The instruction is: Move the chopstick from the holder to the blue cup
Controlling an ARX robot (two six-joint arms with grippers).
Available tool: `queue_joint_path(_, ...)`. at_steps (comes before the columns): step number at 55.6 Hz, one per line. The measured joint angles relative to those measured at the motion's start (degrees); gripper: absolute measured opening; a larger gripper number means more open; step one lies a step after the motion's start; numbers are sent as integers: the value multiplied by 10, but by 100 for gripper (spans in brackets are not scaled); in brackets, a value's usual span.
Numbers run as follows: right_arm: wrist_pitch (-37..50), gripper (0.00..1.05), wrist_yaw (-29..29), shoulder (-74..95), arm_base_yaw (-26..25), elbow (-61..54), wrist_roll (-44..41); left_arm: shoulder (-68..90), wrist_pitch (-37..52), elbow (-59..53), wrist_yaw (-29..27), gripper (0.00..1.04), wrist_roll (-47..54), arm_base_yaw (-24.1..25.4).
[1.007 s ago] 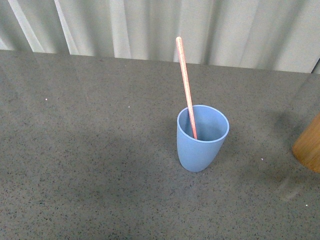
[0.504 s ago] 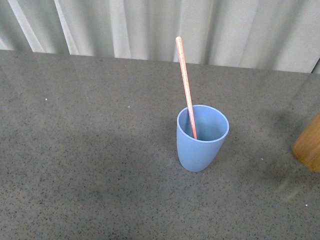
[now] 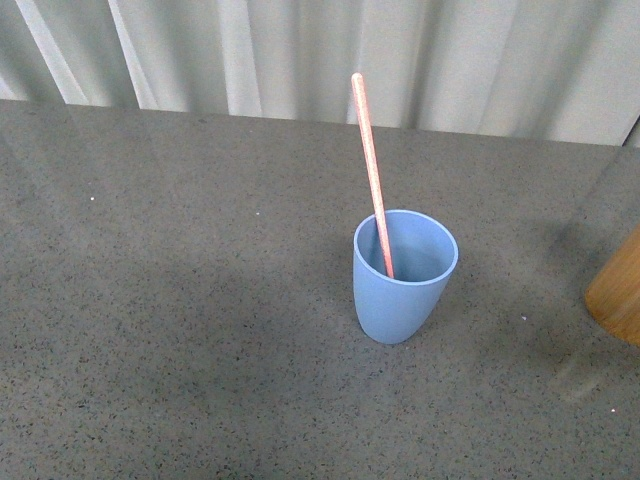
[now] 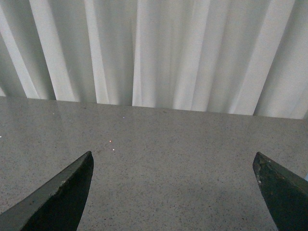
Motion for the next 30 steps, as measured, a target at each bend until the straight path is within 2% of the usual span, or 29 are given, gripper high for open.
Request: queue_joint_path(30, 0, 95, 0, 0, 0, 0, 0, 0, 0, 0, 0, 98, 0, 0)
